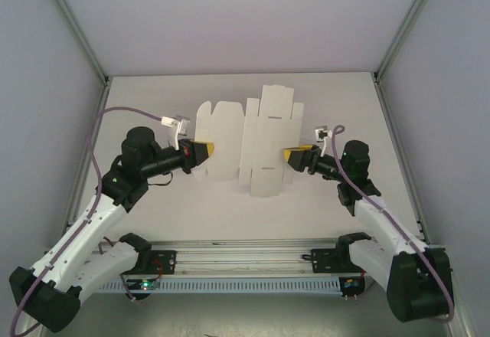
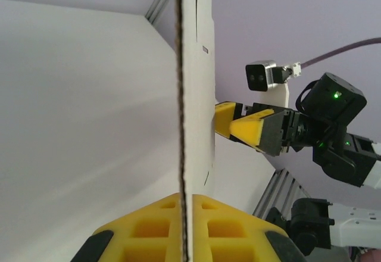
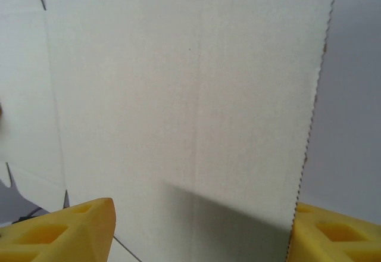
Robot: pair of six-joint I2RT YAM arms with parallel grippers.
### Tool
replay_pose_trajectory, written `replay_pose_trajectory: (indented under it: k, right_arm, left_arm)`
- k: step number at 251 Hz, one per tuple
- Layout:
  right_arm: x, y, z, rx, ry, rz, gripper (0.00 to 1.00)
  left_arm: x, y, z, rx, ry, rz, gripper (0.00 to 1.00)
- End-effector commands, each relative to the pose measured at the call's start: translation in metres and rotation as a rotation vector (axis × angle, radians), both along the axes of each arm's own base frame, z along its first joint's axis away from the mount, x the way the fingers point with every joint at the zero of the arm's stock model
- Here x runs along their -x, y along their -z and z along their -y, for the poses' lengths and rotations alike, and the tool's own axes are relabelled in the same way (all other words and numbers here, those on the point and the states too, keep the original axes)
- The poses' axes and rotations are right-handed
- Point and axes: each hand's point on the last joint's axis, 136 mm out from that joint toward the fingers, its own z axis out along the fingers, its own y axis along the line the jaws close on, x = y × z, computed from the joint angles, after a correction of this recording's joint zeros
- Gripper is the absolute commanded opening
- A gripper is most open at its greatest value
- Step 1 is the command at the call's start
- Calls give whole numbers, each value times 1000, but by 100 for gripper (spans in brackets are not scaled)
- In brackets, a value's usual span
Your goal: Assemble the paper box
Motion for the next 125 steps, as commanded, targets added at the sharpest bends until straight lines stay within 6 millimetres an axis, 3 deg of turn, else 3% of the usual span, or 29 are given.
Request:
replay_pose_trajectory:
  k: [1,46,125]
  right_arm:
    - [13,-17,-1,-20,-30,40,62]
    - [19,-37,2,-23,-12,89,50]
    - [22,-66,-3,-42,-62,138,46]
  left_arm:
    - [11,-14,6,47,54,47,0]
    - [12,-14,6,45,57,48,0]
    - [8,-7,3,29,29,46,0]
